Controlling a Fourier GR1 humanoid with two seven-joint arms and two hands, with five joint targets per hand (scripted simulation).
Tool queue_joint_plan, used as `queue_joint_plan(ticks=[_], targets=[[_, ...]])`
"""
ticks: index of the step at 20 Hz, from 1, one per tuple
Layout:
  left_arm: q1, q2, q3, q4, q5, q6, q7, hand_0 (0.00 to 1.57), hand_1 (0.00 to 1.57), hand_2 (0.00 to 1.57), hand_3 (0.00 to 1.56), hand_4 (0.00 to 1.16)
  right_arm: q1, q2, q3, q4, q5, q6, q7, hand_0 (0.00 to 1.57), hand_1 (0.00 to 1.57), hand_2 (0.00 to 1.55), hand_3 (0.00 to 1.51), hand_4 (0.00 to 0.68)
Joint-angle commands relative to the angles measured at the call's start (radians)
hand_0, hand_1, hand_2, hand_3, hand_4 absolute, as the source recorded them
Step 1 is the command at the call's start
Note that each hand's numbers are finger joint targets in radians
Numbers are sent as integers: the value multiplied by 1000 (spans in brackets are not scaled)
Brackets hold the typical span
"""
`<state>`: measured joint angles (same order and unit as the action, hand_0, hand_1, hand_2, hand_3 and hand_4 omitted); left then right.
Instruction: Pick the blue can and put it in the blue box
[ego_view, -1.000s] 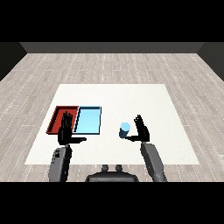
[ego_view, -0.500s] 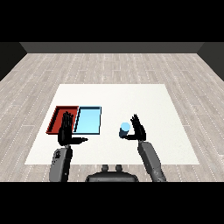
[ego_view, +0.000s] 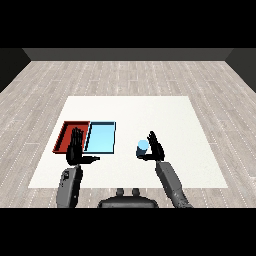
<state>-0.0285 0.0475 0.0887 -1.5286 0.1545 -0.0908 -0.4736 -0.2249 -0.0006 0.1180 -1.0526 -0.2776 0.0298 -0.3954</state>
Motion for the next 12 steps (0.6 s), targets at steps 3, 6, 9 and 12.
queue_joint_plan(ticks=[3,6,9,12], targets=[[42,-5,-24,-107,11,8,75,0,0,0,0,0,-69,-3,-42,94,-7,44,-22,0,0,0,0,0],[-25,11,5,-57,14,23,86,0,0,0,0,0,-161,1,49,186,-73,-56,-57,0,0,0,0,0],[36,19,6,-90,46,-32,65,0,0,0,0,0,-102,1,27,106,-52,-17,-28,0,0,0,0,0],[87,-32,-50,-136,-18,22,42,0,0,0,0,0,-46,1,175,34,-113,-133,-6,0,0,0,0,0]])
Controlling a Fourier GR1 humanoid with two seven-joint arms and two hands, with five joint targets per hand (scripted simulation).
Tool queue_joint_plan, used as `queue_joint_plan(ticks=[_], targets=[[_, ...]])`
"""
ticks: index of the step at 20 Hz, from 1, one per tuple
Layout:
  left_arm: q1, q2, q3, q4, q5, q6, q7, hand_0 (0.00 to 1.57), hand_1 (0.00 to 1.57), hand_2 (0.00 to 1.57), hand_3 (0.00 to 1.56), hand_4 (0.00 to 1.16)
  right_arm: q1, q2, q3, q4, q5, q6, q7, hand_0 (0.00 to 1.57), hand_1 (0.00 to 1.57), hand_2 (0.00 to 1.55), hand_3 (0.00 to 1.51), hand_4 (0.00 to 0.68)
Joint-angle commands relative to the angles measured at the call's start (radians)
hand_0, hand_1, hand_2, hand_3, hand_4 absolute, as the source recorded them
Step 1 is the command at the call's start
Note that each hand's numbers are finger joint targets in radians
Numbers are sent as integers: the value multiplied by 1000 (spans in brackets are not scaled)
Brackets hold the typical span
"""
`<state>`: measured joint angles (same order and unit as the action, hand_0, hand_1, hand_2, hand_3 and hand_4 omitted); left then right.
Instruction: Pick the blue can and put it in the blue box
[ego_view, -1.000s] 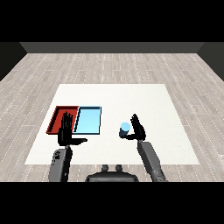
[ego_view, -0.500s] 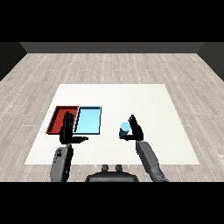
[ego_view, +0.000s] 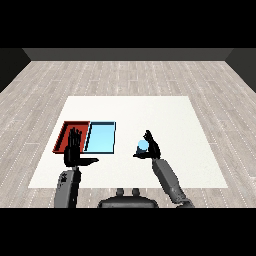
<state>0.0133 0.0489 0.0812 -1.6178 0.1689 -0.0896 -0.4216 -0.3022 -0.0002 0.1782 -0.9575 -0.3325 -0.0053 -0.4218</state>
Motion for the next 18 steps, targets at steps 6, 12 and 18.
queue_joint_plan(ticks=[6,12,18], targets=[[-21,4,16,10,13,-2,0,0,0,0,0,0,-75,0,22,141,-55,-2,-70,0,0,0,0,0],[7,17,16,-52,44,-22,54,0,0,0,0,0,-169,0,102,219,-110,-152,-92,1056,1056,1218,1127,177],[19,-35,-35,-3,-5,0,-39,0,0,0,0,0,-132,-8,70,147,13,-203,44,1564,1564,1483,1441,676]])
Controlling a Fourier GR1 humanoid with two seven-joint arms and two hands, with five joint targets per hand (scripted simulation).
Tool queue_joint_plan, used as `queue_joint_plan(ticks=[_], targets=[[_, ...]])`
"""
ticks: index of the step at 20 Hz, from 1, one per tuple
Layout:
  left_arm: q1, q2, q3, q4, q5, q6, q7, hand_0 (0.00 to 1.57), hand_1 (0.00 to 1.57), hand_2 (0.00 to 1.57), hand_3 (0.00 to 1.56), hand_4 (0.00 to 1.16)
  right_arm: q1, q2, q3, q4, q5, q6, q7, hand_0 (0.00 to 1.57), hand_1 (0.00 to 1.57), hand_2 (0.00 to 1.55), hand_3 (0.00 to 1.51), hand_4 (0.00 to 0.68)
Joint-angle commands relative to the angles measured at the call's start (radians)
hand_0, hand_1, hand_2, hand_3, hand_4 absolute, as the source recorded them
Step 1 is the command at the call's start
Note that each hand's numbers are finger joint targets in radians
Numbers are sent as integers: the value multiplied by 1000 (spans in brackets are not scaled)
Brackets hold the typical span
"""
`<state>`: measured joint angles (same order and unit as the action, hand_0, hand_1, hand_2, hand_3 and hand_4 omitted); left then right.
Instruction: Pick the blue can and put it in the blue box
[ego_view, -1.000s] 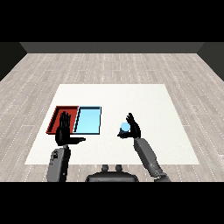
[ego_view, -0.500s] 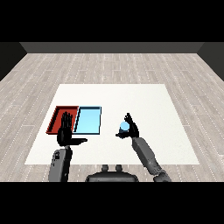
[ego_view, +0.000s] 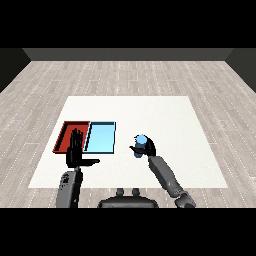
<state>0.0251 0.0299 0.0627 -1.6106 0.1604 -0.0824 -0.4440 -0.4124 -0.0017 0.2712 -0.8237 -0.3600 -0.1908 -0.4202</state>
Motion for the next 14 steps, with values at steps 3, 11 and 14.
queue_joint_plan(ticks=[3,11,14], targets=[[-22,-27,-28,16,-29,24,-18,0,0,0,0,0,33,-39,-22,-112,70,-7,117,1559,1559,1492,1442,683],[-44,9,-15,54,-19,3,14,0,0,0,0,0,103,-7,-30,-206,158,3,40,1494,1494,1454,1411,651],[22,-16,-85,13,-79,16,9,0,0,0,0,0,16,-28,-71,-180,144,22,35,1472,1472,1451,1410,649]])
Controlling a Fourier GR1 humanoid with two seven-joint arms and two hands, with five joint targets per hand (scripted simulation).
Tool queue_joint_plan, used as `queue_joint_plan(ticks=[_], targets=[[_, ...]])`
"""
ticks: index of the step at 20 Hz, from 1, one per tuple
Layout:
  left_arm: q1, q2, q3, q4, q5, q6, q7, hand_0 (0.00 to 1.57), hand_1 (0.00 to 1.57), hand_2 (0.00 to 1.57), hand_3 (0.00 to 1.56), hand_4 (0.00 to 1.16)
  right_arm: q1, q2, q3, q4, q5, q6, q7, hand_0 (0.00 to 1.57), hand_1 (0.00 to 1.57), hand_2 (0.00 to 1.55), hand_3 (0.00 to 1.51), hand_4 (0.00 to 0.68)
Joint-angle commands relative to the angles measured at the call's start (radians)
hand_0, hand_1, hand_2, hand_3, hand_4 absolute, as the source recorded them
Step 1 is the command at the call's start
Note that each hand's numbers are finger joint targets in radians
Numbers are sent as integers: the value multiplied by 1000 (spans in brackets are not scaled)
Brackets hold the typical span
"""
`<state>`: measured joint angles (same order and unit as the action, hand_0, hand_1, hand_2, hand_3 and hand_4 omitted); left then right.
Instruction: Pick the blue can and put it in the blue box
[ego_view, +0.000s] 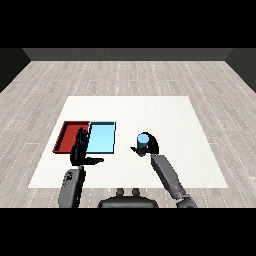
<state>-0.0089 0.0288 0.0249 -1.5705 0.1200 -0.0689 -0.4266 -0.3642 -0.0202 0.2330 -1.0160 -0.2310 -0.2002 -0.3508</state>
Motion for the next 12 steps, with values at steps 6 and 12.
queue_joint_plan(ticks=[6,12], targets=[[1,-28,-150,94,-12,54,-10,0,0,0,0,0,-24,-15,15,-173,44,10,40,1470,1470,1441,1409,651],[-83,-29,-196,148,-11,83,37,0,0,0,0,0,-52,19,-1,-213,80,17,49,1432,1432,1451,1424,661]])
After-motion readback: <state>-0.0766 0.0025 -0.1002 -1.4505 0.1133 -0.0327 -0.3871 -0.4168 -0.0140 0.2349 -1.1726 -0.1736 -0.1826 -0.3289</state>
